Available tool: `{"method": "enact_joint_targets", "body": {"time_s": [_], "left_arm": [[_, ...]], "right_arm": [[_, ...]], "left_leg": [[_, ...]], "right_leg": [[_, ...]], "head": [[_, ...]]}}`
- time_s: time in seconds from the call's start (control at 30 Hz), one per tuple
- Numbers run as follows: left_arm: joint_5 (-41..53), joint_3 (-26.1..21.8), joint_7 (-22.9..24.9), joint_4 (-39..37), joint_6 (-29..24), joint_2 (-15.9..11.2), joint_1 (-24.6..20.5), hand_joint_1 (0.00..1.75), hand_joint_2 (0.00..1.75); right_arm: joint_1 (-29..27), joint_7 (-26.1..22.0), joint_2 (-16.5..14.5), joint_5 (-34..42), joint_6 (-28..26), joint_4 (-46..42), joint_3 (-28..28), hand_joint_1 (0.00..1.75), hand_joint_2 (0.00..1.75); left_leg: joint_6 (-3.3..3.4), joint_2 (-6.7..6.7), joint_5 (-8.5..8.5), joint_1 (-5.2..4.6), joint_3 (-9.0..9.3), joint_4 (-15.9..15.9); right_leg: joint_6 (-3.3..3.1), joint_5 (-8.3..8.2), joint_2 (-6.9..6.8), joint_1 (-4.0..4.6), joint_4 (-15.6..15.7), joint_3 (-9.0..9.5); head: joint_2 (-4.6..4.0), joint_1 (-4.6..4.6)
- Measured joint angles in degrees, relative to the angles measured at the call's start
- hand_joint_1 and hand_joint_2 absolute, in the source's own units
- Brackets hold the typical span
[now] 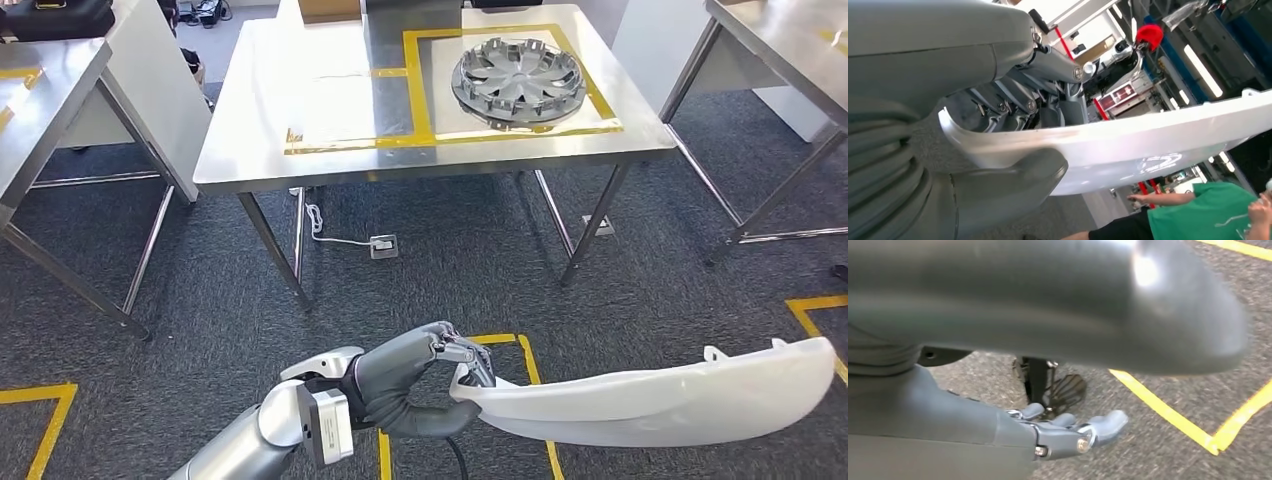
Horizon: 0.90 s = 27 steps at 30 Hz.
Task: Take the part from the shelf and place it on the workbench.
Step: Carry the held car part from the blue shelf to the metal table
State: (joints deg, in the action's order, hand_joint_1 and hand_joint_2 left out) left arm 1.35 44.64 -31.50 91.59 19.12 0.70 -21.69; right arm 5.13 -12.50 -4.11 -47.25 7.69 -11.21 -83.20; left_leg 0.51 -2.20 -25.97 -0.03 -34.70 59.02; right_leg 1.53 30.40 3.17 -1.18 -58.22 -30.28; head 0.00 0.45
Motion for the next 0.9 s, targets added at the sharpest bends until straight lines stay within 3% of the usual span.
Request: {"method": "enact_joint_targets", "body": {"time_s": [0.07, 0.1, 0.17, 0.2, 0.23, 0.27, 0.33, 0.4, 0.47, 0.57, 0.63, 0.7, 0.73, 0.77, 0.83, 0.9], "left_arm": [[0.0, 0.0, 0.0, 0.1, 0.0, 0.2, -0.1, 1.75, 1.75], [0.0, 0.0, 0.0, 0.2, 0.0, 0.3, -0.2, 1.75, 1.75], [0.0, 0.0, 0.0, 0.1, 0.0, 0.4, -0.3, 1.75, 1.75], [0.1, 0.0, 0.1, 0.1, 0.0, 0.5, -0.3, 1.75, 1.75], [0.1, 0.1, 0.1, 0.0, 0.0, 0.5, -0.3, 1.75, 1.75], [0.2, 0.1, 0.1, -0.1, 0.0, 0.5, -0.3, 1.75, 1.75], [0.2, 0.1, 0.2, -0.2, 0.0, 0.7, -0.4, 1.75, 1.75], [0.3, 0.1, 0.2, -0.2, 0.0, 0.9, -0.6, 1.75, 1.75], [0.3, 0.2, 0.2, -0.2, 0.0, 1.1, -0.7, 1.75, 1.75], [0.3, 0.3, 0.2, -0.2, 0.0, 1.2, -1.0, 1.75, 1.75], [0.3, 0.3, 0.2, -0.3, 0.0, 1.3, -1.2, 1.75, 1.75], [0.3, 0.4, 0.2, -0.5, 0.0, 1.2, -1.2, 1.75, 1.75], [0.3, 0.4, 0.2, -0.6, 0.0, 1.2, -1.1, 1.75, 1.75], [0.3, 0.4, 0.2, -0.7, 0.0, 1.2, -1.1, 1.75, 1.75], [0.3, 0.4, 0.2, -0.8, 0.0, 1.2, -1.2, 1.75, 1.75], [0.3, 0.4, 0.2, -0.9, 0.0, 1.2, -1.3, 1.75, 1.75]], "right_arm": [[0.1, 0.1, 0.0, 0.0, 0.0, 0.0, 0.0, 0.0, 0.0], [0.2, 0.2, 0.0, 0.0, 0.1, 0.0, 0.0, 0.0, 0.0], [0.4, 0.4, 0.0, -0.1, 0.2, 0.0, 0.0, 0.0, 0.0], [0.4, 0.5, 0.0, -0.1, 0.2, 0.0, 0.0, 0.0, 0.0], [0.3, 0.6, 0.0, -0.1, 0.1, 0.0, 0.0, 0.0, 0.0], [0.2, 0.8, 0.0, -0.2, 0.0, 0.0, 0.0, 0.0, 0.0], [0.1, 1.1, 0.0, -0.2, -0.1, 0.0, 0.0, 0.0, 0.0], [0.1, 1.2, 0.0, -0.2, 0.0, 0.0, 0.0, 0.0, 0.0], [0.2, 1.2, 0.0, -0.3, 0.0, 0.0, 0.0, 0.0, 0.0], [0.2, 1.2, 0.0, -0.3, -0.2, 0.0, 0.0, 0.0, 0.0], [0.2, 1.2, -0.1, -0.3, -0.4, 0.0, 0.0, 0.0, 0.0], [0.2, 1.2, -0.1, -0.3, -0.4, 0.0, 0.0, 0.0, 0.0], [0.2, 1.2, -0.1, -0.3, -0.4, 0.0, 0.0, 0.0, 0.0], [0.1, 1.2, -0.1, -0.3, -0.4, 0.0, 0.0, 0.0, 0.0], [0.1, 1.2, -0.1, -0.4, -0.4, 0.0, 0.0, 0.0, 0.0], [0.2, 1.2, -0.2, -0.4, -0.4, 0.0, 0.0, 0.0, 0.0]], "left_leg": [[0.82, 0.56, -0.37, 0.23, 0.93, -0.6], [1.15, 0.94, -0.6, 0.35, 1.44, -0.8], [1.49, 1.6, -1.28, 0.27, 2.09, -0.9], [1.5, 1.81, -1.64, 0.23, 2.39, -0.8], [1.45, 1.96, -2.03, 0.21, 2.8, -0.8], [1.37, 2.06, -2.46, 0.2, 3.33, -0.8], [1.1, 2.22, -3.44, 0.19, 4.54, -0.8], [0.6, 2.3, -4.37, -0.06, 5.29, -0.8], [-0.04, 2.34, -4.98, -0.27, 5.66, -0.9], [-1.0, 2.42, -6.17, -0.2, 5.7, 0.2], [-1.54, 2.36, -8.62, -0.04, 2.7, 6.2], [-1.87, 2.36, -10.84, 0.1, -2.28, 14.0], [-1.93, 2.36, -10.52, 0.15, -4.02, 16.0], [-1.89, 2.36, -8.94, 0.18, -4.73, 15.7], [-1.53, 2.33, -3.26, 0.21, -3.31, 9.2], [-0.87, 2.17, -0.02, 0.09, -1.11, 2.8]], "right_leg": [[0.65, 0.97, -0.9, 0.04, -1.8, -0.51], [0.9, 1.99, -1.51, 0.08, -4.4, -1.85], [1.24, 4.42, -2.28, 0.1, -12.0, -6.74], [1.34, 4.81, -2.33, 0.1, -14.9, -9.06], [1.38, 4.05, -2.34, 0.1, -16.1, -10.52], [1.35, 2.08, -2.36, 0.09, -15.0, -10.78], [1.07, -3.44, -2.71, 0.13, -7.6, -8.44], [0.49, -5.81, -3.15, 0.42, -1.6, -5.89], [-0.23, -5.12, -3.21, 0.73, -0.5, -5.26], [-1.2, -4.47, -3.06, 0.37, -0.3, -4.41], [-1.76, -3.87, -3.05, 0.19, -0.1, -3.58], [-1.98, -3.06, -3.0, 0.19, -0.1, -2.72], [-1.94, -2.6, -2.92, 0.19, -0.1, -2.17], [-1.85, -2.1, -2.8, 0.19, -0.1, -1.53], [-1.53, -0.93, -2.58, 0.16, -0.1, -0.06], [-0.95, 0.17, -2.4, 0.33, -0.2, 0.74]], "head": [[0.0, 0.2], [0.0, 0.36], [0.0, 0.6], [0.0, 0.62], [0.0, 0.64], [0.0, 0.67], [0.0, 0.72], [0.0, 0.77], [0.0, 0.73], [0.0, 0.58], [0.0, 0.38], [0.0, 0.24], [0.0, 0.21], [0.0, 0.17], [0.0, 0.09], [0.0, 0.02]]}}
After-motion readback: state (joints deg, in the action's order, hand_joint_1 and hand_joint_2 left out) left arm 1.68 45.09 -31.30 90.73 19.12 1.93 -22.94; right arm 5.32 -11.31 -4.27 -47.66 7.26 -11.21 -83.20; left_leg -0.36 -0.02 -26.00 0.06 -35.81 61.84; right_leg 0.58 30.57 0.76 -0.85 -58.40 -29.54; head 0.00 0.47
